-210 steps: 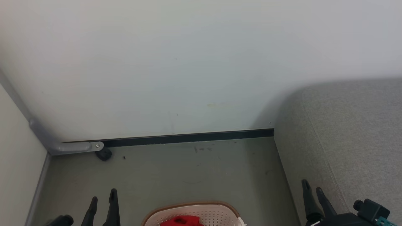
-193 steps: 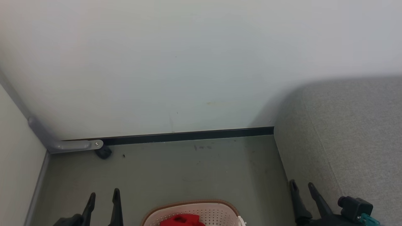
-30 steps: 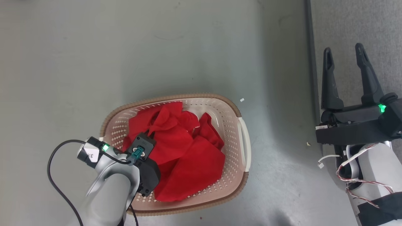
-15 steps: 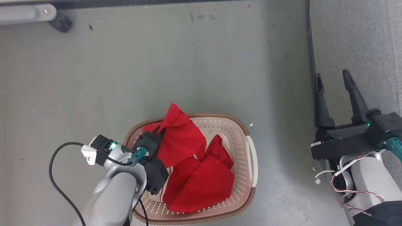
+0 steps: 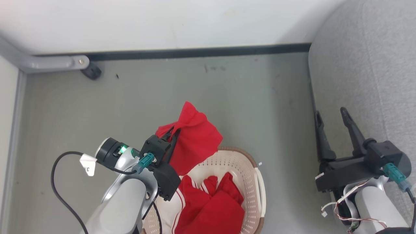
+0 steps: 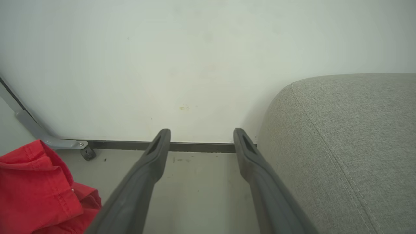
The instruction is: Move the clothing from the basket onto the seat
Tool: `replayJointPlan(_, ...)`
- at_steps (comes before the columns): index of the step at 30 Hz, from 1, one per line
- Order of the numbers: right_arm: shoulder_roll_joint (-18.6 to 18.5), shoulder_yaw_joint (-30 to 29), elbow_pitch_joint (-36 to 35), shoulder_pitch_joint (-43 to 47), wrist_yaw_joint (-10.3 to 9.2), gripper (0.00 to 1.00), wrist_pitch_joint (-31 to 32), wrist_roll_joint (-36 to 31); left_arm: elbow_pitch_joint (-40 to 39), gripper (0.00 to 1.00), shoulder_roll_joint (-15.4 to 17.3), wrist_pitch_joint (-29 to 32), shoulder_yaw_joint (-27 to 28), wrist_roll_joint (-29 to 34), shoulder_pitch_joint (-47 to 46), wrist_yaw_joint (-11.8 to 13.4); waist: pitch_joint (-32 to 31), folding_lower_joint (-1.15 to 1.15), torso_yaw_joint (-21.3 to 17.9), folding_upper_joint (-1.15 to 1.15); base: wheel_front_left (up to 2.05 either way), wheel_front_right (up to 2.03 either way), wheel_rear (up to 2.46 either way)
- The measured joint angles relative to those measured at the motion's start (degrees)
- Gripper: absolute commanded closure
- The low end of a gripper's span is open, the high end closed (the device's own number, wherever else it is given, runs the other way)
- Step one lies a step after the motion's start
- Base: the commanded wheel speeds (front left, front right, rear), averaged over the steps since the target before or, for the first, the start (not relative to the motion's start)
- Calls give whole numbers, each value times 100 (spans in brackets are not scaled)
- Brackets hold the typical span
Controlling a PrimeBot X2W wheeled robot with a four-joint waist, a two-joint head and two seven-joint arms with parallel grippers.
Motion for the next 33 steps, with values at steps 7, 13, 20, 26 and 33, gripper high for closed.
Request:
replayJointPlan(7, 91, 63, 207, 244, 98, 0, 0, 1, -371, 100, 140, 0, -188, -208, 211, -42, -590, 0, 13, 0, 0, 0, 0)
replayJointPlan(13, 202, 177, 381, 516, 180, 0, 0, 1, -694, 100, 294, 0, -526, -383, 373, -42, -1100, 0, 11, 0, 0, 0, 0)
replayJointPlan(20, 312, 363, 514, 837, 256, 0, 0, 2, -1049, 100, 412, 0, -804, -695, 632, -42, -1603, 0, -6, 0, 0, 0, 0)
replayJointPlan(26, 350, 508, 509, 1046, 349, 0, 0, 2, -1514, 100, 573, 0, -1047, -895, 804, -42, -1998, 0, -62, 0, 0, 0, 0)
replayJointPlan(33, 350, 773, 506, 1099, 477, 0, 0, 2, -1982, 100, 658, 142, -1235, -1049, 800, -42, -2159, 1, -167, 0, 0, 0, 0)
